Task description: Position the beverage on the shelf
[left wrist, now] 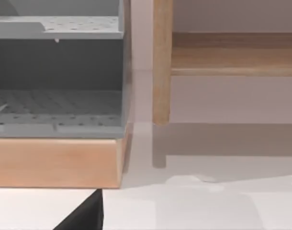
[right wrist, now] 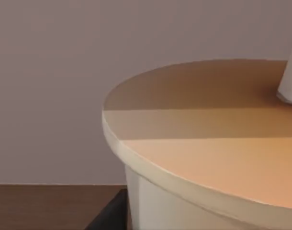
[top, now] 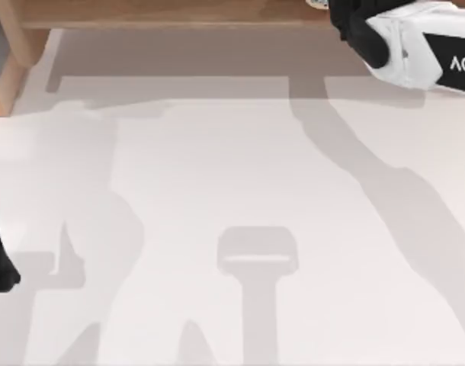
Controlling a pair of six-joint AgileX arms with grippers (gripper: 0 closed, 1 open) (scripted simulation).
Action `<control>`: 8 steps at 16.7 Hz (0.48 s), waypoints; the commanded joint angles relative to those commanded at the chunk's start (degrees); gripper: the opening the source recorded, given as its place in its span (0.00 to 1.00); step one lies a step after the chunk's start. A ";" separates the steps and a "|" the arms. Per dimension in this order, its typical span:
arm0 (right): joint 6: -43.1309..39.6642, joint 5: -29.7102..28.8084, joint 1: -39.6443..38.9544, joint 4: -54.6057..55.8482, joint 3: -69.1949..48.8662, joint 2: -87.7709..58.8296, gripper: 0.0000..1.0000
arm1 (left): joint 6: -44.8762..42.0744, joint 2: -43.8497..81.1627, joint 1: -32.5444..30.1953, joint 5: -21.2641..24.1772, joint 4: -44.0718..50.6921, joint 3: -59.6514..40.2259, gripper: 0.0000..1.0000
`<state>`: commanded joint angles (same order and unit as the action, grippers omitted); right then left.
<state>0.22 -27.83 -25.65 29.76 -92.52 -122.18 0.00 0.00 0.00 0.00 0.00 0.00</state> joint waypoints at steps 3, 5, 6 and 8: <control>0.00 0.00 0.00 0.00 0.00 0.00 0.45 | 0.00 0.00 0.00 0.00 0.00 0.00 1.00; 0.00 0.00 0.00 0.00 0.00 0.00 0.60 | 0.00 0.00 0.00 0.00 0.00 0.00 1.00; 0.00 0.00 0.00 0.00 0.00 0.00 0.68 | 0.00 0.00 0.00 0.00 0.00 0.00 1.00; 0.00 0.00 0.00 0.00 0.00 0.00 0.83 | 0.00 0.00 0.00 0.00 0.00 0.00 1.00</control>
<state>0.22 -27.83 -25.65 29.76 -92.52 -122.18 0.00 0.00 0.00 0.00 0.00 0.00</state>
